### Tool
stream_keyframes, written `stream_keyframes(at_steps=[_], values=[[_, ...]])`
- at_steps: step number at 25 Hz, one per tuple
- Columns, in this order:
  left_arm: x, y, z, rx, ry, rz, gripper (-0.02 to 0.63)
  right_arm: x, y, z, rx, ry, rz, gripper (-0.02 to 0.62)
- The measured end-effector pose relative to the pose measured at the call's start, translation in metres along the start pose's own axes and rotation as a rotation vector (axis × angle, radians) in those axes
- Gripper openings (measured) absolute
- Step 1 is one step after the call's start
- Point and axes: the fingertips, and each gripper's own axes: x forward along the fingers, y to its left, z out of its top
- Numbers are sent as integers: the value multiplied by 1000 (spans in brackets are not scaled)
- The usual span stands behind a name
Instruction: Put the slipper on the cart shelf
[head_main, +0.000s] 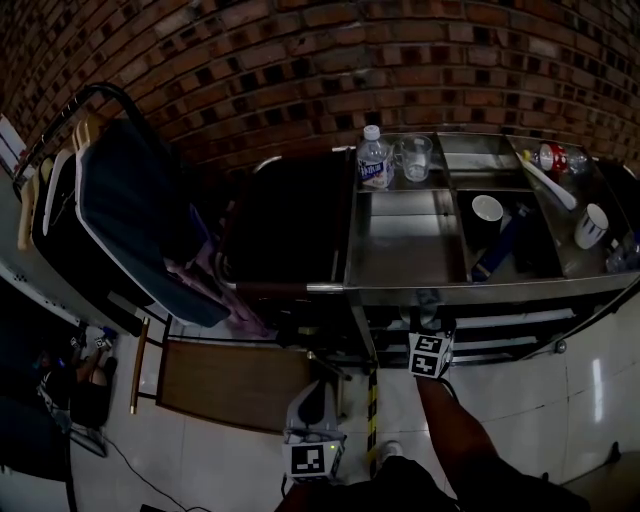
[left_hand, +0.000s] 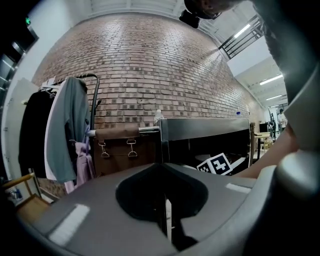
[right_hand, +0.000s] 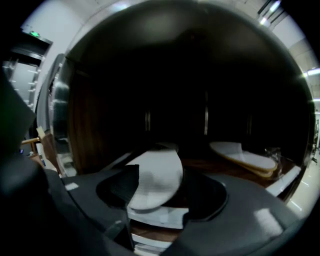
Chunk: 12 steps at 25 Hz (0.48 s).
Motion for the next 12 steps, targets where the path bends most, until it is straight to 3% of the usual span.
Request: stream_keyframes(at_steps=[8,12], values=[[15,-2,3,-43,-24,-7,17,-59,15,49,-96,-154,84,252],[21,-11,7,-47,-45,-34,17,-87,11,51,-96,-171,75,160]])
